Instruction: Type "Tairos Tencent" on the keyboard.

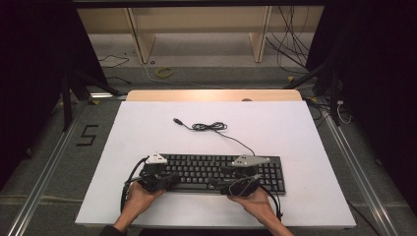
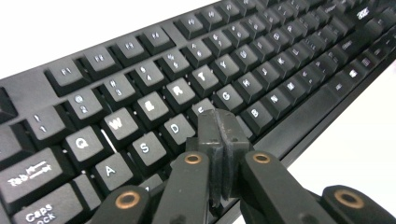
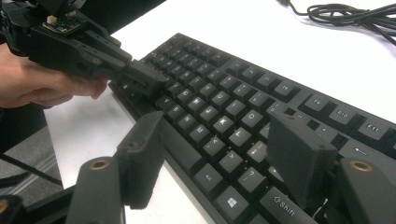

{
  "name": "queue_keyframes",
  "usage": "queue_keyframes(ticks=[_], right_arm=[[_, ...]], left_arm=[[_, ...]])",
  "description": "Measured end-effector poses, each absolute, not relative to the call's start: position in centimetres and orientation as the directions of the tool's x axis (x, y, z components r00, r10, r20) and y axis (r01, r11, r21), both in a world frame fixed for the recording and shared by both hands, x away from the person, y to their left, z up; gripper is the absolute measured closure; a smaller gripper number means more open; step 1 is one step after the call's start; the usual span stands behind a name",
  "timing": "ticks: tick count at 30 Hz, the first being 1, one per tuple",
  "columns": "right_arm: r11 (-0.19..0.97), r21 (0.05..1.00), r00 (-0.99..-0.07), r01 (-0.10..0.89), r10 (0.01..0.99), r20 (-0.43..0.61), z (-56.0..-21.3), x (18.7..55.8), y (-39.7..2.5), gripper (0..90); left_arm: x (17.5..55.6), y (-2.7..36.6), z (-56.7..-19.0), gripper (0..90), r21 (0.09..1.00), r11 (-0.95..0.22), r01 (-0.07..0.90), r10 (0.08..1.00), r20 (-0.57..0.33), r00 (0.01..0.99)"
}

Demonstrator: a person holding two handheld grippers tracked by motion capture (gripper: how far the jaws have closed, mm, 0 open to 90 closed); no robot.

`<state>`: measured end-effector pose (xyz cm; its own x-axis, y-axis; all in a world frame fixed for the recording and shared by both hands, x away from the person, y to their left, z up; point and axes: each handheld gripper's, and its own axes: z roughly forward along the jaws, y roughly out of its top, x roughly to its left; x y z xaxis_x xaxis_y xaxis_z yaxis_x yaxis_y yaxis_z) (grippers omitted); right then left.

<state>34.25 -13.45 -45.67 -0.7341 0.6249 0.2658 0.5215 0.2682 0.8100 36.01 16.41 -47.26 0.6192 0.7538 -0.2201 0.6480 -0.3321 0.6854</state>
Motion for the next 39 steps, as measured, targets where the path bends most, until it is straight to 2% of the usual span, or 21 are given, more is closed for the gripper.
queue_keyframes(ticks=[4,15,21,27,30,39], right_arm=[[0.268,0.811,-0.736,0.520,0.623,0.265,-45.6,34.2,-13.4,37.7],[0.271,0.811,-0.738,0.518,0.621,0.263,-45.7,34.2,-13.3,37.0],[0.271,0.811,-0.738,0.519,0.620,0.266,-45.7,34.1,-13.2,36.4],[0.273,0.809,-0.738,0.521,0.619,0.267,-45.7,34.1,-13.1,35.4],[0.275,0.810,-0.742,0.518,0.615,0.267,-45.7,34.0,-12.9,35.1],[0.285,0.809,-0.752,0.514,0.603,0.266,-45.8,33.9,-12.2,33.6]], left_arm=[[36.0,16.8,-46.8,88.1,0.702,-0.303,0.644,0.760,-0.229,0.608],[36.1,17.4,-46.1,75.4,0.730,-0.270,0.628,0.764,-0.234,0.601],[36.1,17.8,-45.8,65.9,0.744,-0.240,0.624,0.777,-0.238,0.582],[36.4,18.3,-45.6,49.0,0.748,-0.209,0.630,0.798,-0.242,0.552],[36.5,18.5,-45.4,43.8,0.755,-0.188,0.628,0.802,-0.251,0.542],[37.0,19.2,-45.0,36.5,0.763,-0.159,0.626,0.818,-0.254,0.516]])
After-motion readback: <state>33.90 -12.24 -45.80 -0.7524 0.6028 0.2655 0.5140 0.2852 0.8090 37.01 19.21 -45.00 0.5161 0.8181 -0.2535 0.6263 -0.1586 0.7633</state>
